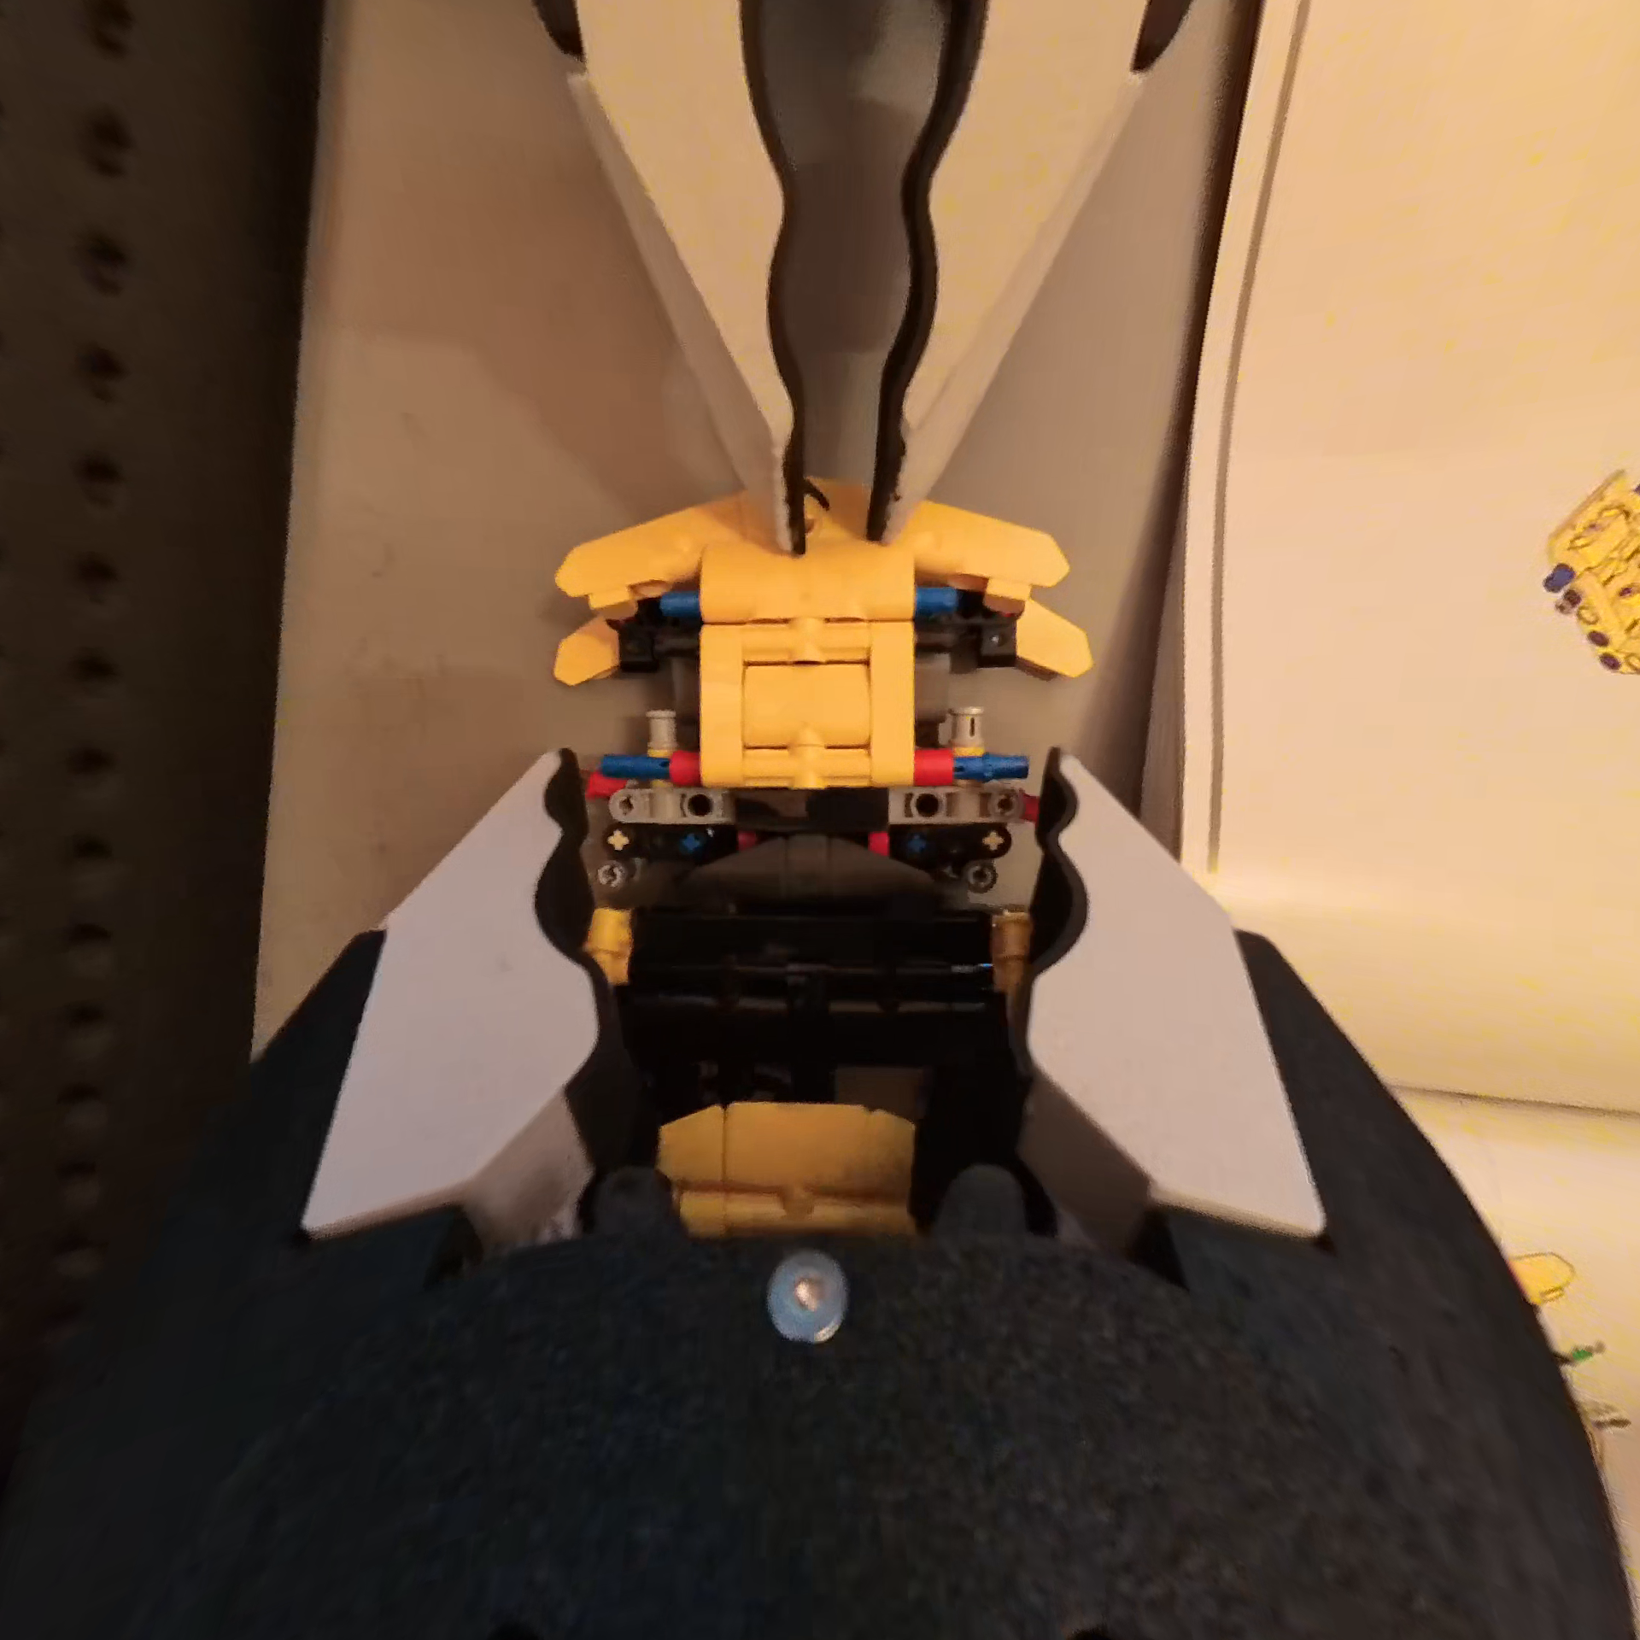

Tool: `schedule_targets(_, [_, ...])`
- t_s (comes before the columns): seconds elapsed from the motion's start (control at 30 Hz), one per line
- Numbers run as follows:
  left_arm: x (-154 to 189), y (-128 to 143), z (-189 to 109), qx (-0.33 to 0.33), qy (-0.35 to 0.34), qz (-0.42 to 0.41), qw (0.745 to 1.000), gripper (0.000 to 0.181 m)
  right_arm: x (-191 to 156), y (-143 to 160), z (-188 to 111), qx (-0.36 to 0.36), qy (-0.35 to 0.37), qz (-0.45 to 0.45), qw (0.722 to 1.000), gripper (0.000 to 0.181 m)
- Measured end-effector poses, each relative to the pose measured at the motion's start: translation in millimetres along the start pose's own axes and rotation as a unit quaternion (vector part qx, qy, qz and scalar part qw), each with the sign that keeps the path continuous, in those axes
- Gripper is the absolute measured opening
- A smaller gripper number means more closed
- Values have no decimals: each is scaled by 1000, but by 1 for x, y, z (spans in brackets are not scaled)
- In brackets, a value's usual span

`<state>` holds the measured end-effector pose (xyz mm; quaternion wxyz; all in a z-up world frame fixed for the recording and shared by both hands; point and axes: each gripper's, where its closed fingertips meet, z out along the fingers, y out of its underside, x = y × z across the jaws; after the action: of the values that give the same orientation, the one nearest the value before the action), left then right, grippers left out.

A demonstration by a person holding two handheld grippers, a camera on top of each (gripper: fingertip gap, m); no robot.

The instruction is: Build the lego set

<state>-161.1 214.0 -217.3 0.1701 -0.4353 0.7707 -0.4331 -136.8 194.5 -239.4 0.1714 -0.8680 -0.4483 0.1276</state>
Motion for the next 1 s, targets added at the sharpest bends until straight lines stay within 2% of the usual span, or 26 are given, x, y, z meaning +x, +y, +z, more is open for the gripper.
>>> schedule_targets(0.2, [0, 0, 0, 0, 0, 1, 1000, 13, 1, 1, 1, -7, 11, -8, 1000, 93])
schedule_targets(0.93, [-1, 0, 0, 2, -1, -1, 1000, 12, 2, 1, 0, -5, 24, -5, 1000, 92])
schedule_targets(1.0, [-1, -1, 1, 1, -2, 0, 1000, 12, 3, 0, -2, -9, 42, -24, 999, 91])
